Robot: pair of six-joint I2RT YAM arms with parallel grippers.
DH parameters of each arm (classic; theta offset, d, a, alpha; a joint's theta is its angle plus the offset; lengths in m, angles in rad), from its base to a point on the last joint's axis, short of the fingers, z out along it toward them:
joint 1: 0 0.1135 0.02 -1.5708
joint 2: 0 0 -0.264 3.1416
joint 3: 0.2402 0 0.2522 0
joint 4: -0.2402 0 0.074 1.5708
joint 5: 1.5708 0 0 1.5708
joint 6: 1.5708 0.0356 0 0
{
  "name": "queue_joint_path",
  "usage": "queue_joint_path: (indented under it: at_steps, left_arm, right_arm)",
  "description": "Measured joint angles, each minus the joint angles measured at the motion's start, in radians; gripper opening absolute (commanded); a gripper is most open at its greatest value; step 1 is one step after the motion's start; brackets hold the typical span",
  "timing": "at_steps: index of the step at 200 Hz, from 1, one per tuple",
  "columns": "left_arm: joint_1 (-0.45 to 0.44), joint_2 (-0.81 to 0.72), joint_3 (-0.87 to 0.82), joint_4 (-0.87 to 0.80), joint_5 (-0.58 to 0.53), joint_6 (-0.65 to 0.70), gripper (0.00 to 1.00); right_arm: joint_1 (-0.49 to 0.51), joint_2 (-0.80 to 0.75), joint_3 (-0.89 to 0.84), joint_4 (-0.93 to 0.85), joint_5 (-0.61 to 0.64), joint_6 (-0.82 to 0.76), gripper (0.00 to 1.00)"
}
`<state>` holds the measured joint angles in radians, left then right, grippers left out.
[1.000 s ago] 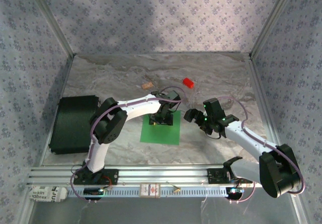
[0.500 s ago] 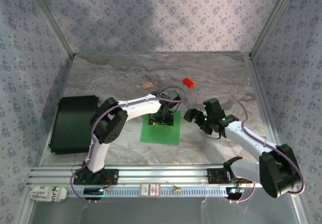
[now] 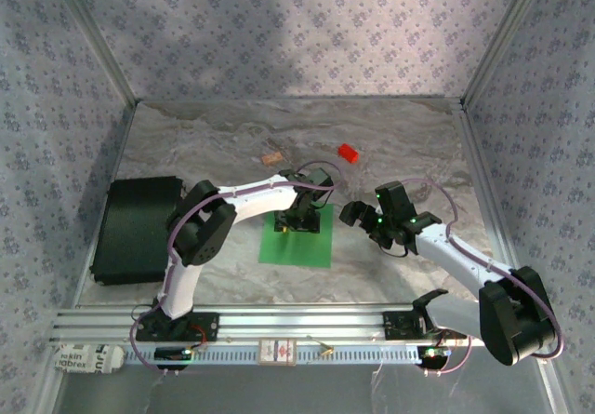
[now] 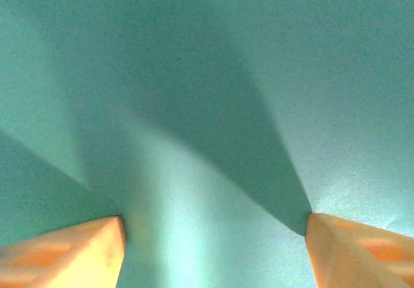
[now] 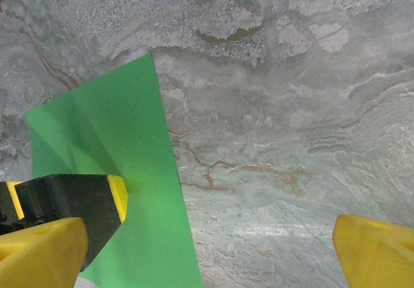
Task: Fold a paper plane with a square sheet of paper (pick it up from the middle)
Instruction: First fold the square sheet of paper in half at the center of the table.
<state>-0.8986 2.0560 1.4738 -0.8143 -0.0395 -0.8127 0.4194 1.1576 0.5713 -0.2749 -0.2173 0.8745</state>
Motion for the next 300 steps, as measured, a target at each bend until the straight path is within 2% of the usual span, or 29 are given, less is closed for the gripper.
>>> queue_joint_path:
  at_steps: [80, 102, 143, 199, 246, 300]
  left_arm:
    - [0.000, -0.006, -0.005, 0.004, 0.001, 0.004, 0.65]
    - [0.000, -0.013, -0.012, 0.010, 0.001, 0.013, 0.56]
    - [0.000, -0.043, -0.055, 0.048, 0.005, 0.019, 0.45]
    - [0.000, -0.080, -0.089, 0.121, 0.058, 0.024, 0.36]
    - [0.000, -0.133, -0.092, 0.190, 0.137, 0.023, 0.34]
    - [0.047, -0.221, -0.196, 0.415, 0.345, -0.034, 0.33]
  right_arm:
    - [0.000, -0.003, 0.000, -0.017, 0.006, 0.006, 0.99]
    - [0.002, -0.036, 0.000, -0.043, 0.046, 0.028, 0.99]
    - [0.002, -0.144, -0.004, -0.052, 0.109, 0.057, 0.99]
    - [0.000, -0.198, -0.006, -0.103, 0.158, 0.083, 0.99]
    - [-0.019, -0.234, -0.006, -0.153, 0.188, 0.091, 0.98]
    - [-0.047, -0.327, -0.006, -0.170, 0.227, 0.113, 0.96]
